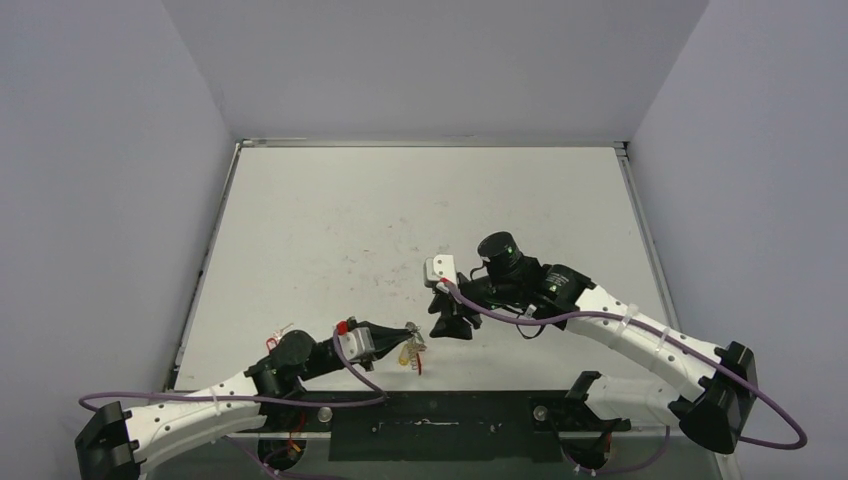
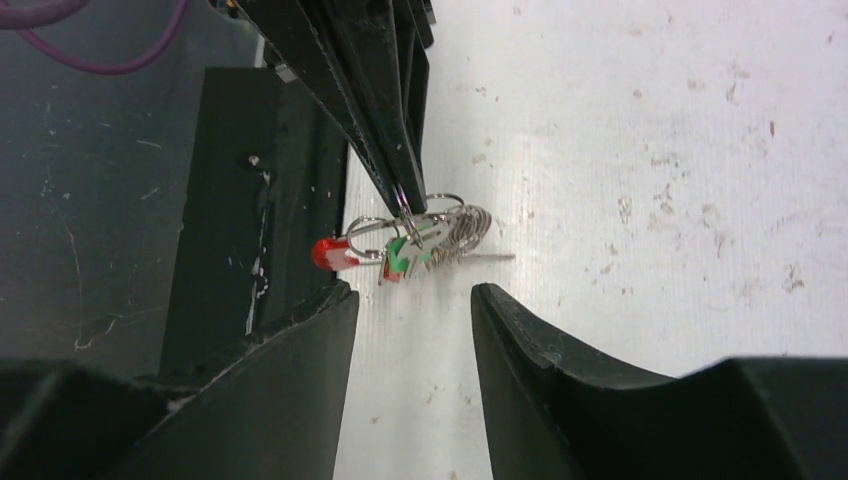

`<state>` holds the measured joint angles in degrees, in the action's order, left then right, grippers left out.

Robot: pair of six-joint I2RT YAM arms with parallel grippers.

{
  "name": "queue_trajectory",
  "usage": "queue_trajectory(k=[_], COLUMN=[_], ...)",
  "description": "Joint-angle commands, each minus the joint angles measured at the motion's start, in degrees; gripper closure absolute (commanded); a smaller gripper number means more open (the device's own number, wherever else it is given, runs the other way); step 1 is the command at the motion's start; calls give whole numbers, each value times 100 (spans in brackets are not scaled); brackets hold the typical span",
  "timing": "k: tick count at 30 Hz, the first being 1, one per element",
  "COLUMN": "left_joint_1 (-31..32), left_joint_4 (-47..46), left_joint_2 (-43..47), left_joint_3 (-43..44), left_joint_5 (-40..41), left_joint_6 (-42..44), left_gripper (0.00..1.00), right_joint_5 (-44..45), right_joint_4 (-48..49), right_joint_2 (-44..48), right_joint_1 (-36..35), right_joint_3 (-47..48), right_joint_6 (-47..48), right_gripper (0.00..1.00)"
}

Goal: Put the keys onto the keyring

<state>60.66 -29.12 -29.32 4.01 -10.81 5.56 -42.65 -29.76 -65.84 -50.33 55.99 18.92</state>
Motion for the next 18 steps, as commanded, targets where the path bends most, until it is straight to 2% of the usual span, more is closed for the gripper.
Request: queue_trajectory(k=[1, 11, 18], left_joint_1=[24, 24, 24], left_joint_4=[-934, -1031, -1038], left_joint_2=[110, -24, -61], left_joint_3=[-6, 28, 39], left_joint_5=[-203, -314, -347], left_joint_6=[-14, -38, -55], left_gripper=[100, 100, 100], right_joint_5=[-731, -974, -1015], right_joint_4=[1202, 1519, 1269], right_joint_2=[103, -233, -362], right_joint_1=[-4, -12, -12], right_joint_3=[-259, -259, -234], right_joint_6=[22, -141, -18], right_gripper=[55, 69, 82])
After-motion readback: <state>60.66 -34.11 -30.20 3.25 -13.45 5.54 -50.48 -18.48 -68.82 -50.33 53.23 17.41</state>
